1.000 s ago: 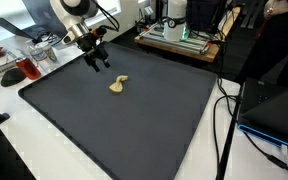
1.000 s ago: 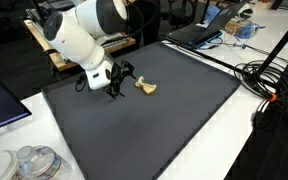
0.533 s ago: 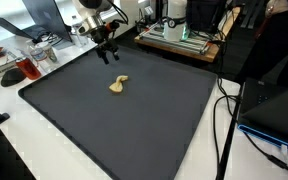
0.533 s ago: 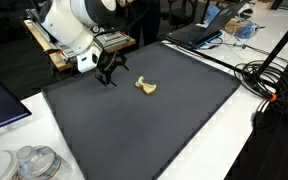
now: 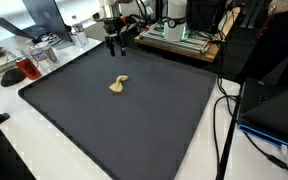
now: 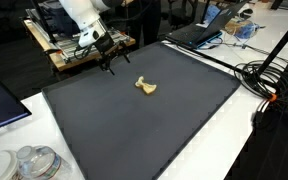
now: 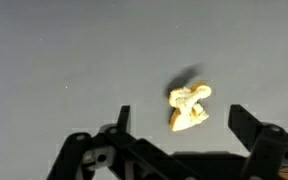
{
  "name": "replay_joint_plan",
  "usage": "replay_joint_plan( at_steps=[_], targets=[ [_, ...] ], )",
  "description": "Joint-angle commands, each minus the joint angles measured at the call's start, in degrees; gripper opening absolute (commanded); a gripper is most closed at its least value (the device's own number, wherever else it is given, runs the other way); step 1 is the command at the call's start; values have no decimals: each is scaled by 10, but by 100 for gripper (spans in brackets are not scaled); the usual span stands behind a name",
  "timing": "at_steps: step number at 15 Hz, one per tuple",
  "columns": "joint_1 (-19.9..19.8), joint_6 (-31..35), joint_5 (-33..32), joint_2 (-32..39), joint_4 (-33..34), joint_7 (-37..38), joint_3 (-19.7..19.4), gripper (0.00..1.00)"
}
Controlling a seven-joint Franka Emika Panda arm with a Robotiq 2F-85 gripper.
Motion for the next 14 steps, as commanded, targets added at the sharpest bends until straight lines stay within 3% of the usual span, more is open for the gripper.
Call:
replay_joint_plan(
  at_steps=[1, 7, 10, 11, 12, 14],
  targets=[
    [31, 78, 52, -92, -72, 2, 31, 100],
    [77, 180, 14, -152, -107, 109, 94, 100],
    [74, 225, -62, -151, -121, 211, 144, 100],
    [124, 239, -117, -148, -131, 265, 102, 100],
    [59, 246, -157, -144, -137, 308, 174, 100],
    [-1, 249, -256, -109, -117, 379, 225, 100]
  ],
)
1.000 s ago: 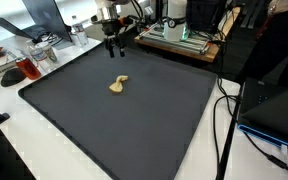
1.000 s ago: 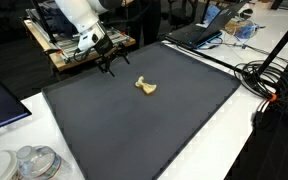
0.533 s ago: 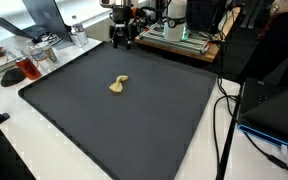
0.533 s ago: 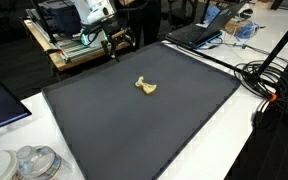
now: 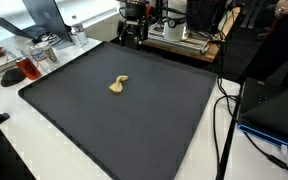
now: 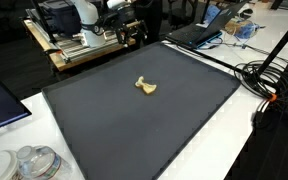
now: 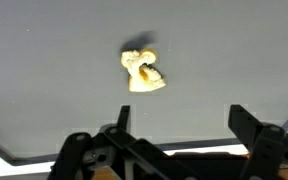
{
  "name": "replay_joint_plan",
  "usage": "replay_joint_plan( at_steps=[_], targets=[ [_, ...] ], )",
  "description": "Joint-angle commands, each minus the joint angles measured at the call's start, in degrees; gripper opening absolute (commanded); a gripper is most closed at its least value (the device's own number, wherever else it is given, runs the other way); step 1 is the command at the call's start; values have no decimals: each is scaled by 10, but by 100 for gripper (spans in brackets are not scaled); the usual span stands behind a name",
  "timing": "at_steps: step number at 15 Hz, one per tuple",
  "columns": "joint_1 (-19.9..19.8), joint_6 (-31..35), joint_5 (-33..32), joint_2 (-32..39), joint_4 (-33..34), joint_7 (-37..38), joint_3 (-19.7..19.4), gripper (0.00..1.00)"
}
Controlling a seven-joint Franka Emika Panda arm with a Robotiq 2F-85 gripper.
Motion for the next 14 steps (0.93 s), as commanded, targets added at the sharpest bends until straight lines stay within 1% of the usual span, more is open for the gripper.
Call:
replay_joint_plan(
  at_steps=[1, 2, 3, 4, 5, 7, 8, 9, 10, 11, 12, 14],
  targets=[
    [-123, 2, -158, 16, -1, 118, 104, 100],
    [-168, -31, -206, -7, 0, 143, 133, 100],
    [-208, -75, -254, -44, 0, 169, 155, 100],
    [-252, -131, -303, -94, 2, 214, 198, 100],
    [-252, -164, -353, -116, 7, 269, 210, 100],
    [-254, -246, -392, -135, 52, 305, 235, 100],
    [-166, -285, -470, -128, 75, 360, 149, 100],
    [-148, -331, -503, -118, 105, 370, 143, 100],
    [-110, -378, -527, -106, 136, 375, 119, 100],
    [-77, -411, -548, -78, 165, 373, 96, 100],
    [-47, -427, -564, -53, 187, 367, 73, 100],
    [5, -403, -576, -8, 210, 329, 25, 100]
  ],
)
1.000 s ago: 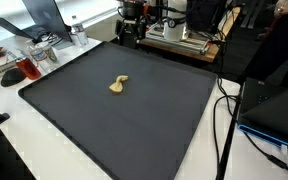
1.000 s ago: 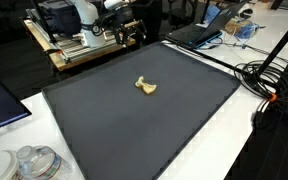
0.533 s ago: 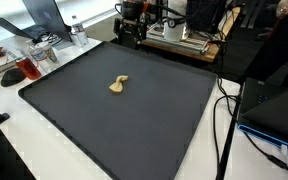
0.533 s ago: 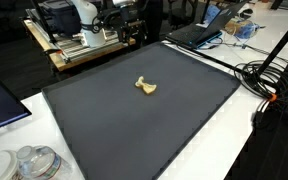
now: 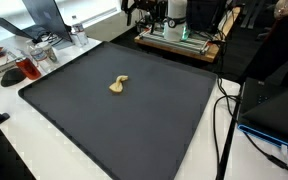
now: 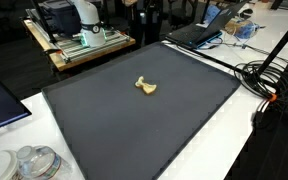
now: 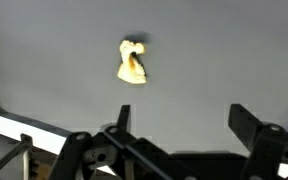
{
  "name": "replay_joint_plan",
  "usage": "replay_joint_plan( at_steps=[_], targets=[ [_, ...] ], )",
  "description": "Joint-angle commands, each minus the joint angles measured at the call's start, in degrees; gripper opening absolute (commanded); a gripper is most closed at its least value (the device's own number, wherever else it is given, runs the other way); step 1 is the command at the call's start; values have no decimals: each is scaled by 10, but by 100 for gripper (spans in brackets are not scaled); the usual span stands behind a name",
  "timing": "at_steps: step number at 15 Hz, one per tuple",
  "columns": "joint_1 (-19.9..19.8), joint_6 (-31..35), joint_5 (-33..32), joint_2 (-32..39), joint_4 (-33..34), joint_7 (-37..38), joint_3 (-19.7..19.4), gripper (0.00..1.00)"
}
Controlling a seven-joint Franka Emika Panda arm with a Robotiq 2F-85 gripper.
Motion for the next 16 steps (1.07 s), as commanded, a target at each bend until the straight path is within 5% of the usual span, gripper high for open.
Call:
replay_joint_plan(
  at_steps=[1, 6, 16],
  targets=[
    [87, 22, -41, 113, 61, -54, -91, 100],
    [130, 100, -66, 237, 84, -132, -173, 100],
    [91, 212, -64, 395, 121, -337, -227, 100]
  ],
)
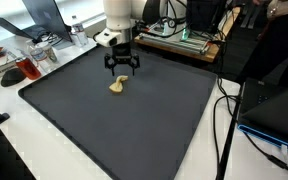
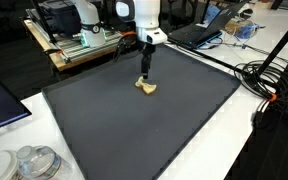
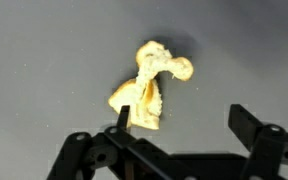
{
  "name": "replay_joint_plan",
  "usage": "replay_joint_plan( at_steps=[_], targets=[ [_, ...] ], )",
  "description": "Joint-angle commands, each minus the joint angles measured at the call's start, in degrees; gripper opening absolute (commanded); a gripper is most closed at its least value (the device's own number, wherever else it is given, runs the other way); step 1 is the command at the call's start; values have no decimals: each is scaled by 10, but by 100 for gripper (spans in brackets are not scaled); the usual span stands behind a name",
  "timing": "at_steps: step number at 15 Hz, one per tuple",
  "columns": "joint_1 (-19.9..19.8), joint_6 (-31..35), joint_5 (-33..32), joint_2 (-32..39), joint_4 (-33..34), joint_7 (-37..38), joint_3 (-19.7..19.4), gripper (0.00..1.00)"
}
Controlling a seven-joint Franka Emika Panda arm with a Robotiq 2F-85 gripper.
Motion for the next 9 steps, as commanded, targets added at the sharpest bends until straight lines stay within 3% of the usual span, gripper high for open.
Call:
replay_joint_plan(
  at_steps=[1, 9],
  targets=[
    [-16, 37, -20, 51, 21, -51, -4, 100],
    [-54, 85, -31, 102, 31, -137, -2, 100]
  ],
)
